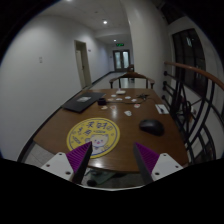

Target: Arrange mouse

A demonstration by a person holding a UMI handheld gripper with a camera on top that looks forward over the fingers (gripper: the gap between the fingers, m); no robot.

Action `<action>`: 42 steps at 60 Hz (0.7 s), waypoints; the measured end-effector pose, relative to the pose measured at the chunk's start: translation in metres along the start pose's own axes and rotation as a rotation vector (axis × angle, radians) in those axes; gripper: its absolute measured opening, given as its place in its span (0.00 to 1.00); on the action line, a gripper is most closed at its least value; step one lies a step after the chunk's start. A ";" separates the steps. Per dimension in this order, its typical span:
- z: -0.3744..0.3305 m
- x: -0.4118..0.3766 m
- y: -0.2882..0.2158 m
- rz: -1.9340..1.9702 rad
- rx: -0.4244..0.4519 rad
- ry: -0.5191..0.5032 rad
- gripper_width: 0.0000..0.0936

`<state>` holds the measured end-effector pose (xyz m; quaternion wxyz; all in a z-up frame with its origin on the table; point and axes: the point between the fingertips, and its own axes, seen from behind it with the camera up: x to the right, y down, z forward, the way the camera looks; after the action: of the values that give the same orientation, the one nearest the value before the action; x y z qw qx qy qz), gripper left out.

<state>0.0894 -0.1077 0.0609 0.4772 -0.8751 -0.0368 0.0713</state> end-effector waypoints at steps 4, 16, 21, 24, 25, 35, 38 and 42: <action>0.002 0.018 0.002 -0.006 -0.007 0.032 0.89; 0.037 0.092 0.015 -0.001 -0.061 0.093 0.89; 0.059 0.124 0.023 -0.001 -0.091 0.141 0.89; 0.072 0.144 0.027 -0.013 -0.107 0.176 0.89; 0.076 0.149 0.029 -0.016 -0.112 0.186 0.90; 0.113 0.172 0.002 -0.032 -0.085 0.188 0.88; 0.123 0.179 -0.004 -0.010 -0.094 0.188 0.88; 0.138 0.190 -0.013 0.002 -0.104 0.187 0.86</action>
<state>0.2549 0.0394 -0.0188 0.4325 -0.9015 0.0049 -0.0122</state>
